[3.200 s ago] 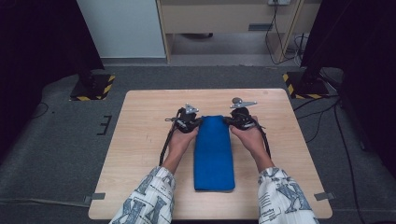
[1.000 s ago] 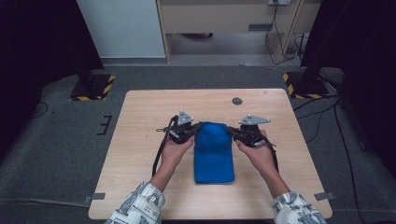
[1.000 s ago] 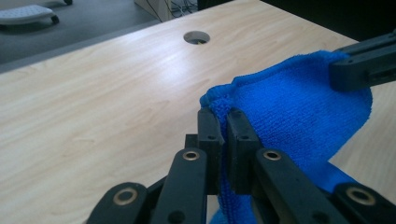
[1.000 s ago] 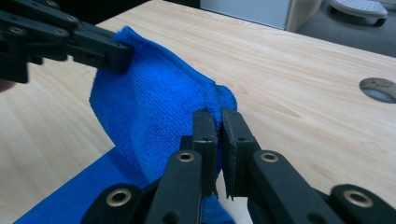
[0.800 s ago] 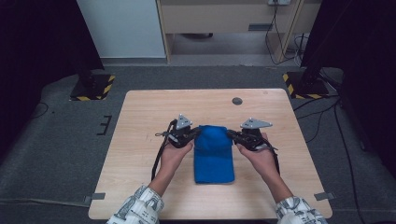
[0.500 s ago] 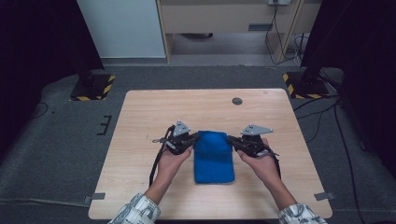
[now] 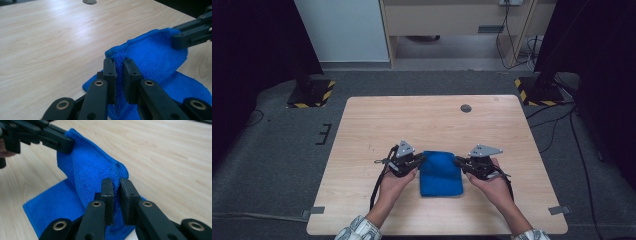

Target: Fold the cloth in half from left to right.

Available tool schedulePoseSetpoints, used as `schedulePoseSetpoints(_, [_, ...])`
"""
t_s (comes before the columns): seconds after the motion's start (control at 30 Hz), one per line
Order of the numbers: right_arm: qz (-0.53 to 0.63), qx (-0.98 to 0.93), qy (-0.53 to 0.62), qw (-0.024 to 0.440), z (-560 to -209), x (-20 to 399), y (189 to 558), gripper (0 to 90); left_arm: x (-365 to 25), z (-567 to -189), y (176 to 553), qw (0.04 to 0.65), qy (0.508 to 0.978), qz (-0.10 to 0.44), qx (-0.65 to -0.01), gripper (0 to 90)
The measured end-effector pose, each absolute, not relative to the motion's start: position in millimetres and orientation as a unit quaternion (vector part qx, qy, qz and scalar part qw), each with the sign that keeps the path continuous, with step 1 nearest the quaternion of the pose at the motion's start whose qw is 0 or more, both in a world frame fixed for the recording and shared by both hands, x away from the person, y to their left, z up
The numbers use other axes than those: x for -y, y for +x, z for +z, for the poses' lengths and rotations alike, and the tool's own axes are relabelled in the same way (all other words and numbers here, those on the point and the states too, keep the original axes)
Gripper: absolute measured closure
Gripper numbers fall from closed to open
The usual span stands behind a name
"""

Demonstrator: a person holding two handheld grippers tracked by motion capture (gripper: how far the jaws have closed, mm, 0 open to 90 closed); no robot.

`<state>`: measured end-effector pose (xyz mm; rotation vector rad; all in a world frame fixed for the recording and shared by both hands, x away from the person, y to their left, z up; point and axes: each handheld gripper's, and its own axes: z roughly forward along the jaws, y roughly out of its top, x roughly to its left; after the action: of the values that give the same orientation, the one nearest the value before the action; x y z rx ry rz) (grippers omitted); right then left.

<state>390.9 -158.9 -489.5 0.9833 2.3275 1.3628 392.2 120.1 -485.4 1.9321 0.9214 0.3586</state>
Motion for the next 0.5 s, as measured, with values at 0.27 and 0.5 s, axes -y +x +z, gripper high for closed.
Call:
schedulePoseSetpoints(0.27, [0.465, -0.807, 0.339, 0.133, -498, 162, 382, 80.0, -126, -490, 377, 0.467, 0.785, 0.140, -0.381, 68.0])
schedulePoseSetpoints(0.5, [0.461, -0.813, 0.328, 0.136, -501, 162, 376, 79.3, -138, -490, 365, 0.466, 0.784, 0.139, -0.385, 57.5])
